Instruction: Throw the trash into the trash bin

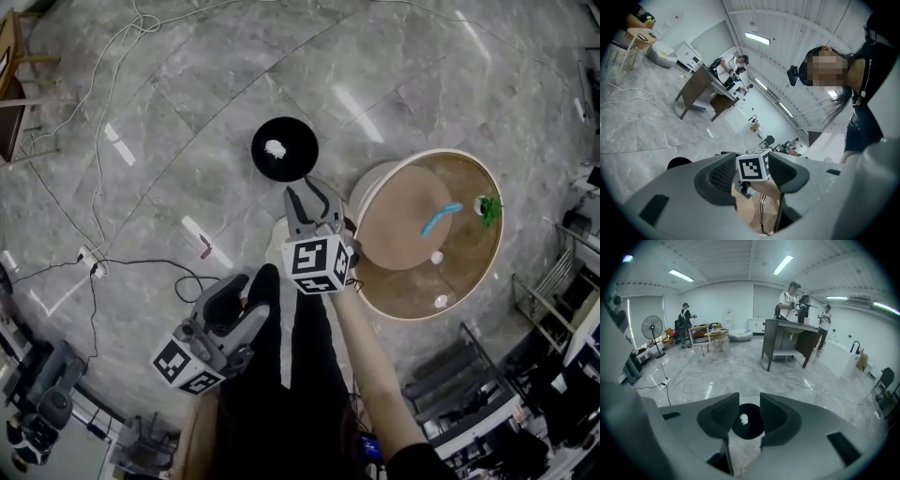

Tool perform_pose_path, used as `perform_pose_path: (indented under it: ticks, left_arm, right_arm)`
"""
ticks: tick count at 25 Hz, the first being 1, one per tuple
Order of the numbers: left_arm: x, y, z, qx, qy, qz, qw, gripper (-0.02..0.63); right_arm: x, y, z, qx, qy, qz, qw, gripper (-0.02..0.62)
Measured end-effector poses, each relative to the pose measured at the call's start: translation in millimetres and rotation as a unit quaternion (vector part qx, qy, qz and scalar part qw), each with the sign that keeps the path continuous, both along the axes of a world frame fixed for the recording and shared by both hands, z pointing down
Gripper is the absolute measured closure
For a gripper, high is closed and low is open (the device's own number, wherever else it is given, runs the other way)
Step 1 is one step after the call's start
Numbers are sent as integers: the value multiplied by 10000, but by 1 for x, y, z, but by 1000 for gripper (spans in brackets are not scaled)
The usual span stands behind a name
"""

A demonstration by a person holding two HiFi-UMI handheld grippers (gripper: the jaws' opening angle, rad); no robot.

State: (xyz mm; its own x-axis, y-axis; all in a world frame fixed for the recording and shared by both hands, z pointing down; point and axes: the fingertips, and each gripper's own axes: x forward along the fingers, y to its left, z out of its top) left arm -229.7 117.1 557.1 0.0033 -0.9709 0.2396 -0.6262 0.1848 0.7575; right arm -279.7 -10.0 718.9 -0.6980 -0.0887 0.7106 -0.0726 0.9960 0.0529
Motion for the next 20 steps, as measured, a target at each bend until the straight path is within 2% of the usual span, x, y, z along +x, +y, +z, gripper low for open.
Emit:
perform_pose_path:
  ticks: [4, 7, 9, 10, 12, 14, 17, 20]
  left_arm:
    - [-3, -4, -9, 67, -118, 154, 9998, 393]
    - [2, -16, -21, 194, -182, 404, 9988, 393]
    - [7, -28, -33, 305, -225, 619, 9974, 394]
    - [10, -35, -40, 369, -247, 741, 9963, 396]
    - [17, -51, -57, 511, -294, 1021, 9930, 413]
    - [28, -69, -75, 639, -376, 1321, 9885, 463]
    - [52, -94, -104, 744, -618, 1757, 9797, 525]
    - [82, -118, -129, 858, -884, 2358, 9640, 556]
  right_arm:
    - [21, -4, -18, -68, -32, 297, 9995, 470]
    - [51, -10, -48, -296, -260, 704, 9967, 526]
    - [74, -16, -77, -525, -593, 1066, 9911, 570]
    - [87, -18, -93, -694, -790, 1252, 9866, 591]
    - [115, -22, -128, -1096, -1120, 1620, 9743, 592]
    - [145, -29, -165, -1279, -1466, 1973, 9608, 592]
    - [187, -38, -224, -1176, -2290, 2391, 9362, 592]
    - [231, -38, -273, -1000, -2829, 2863, 9100, 592]
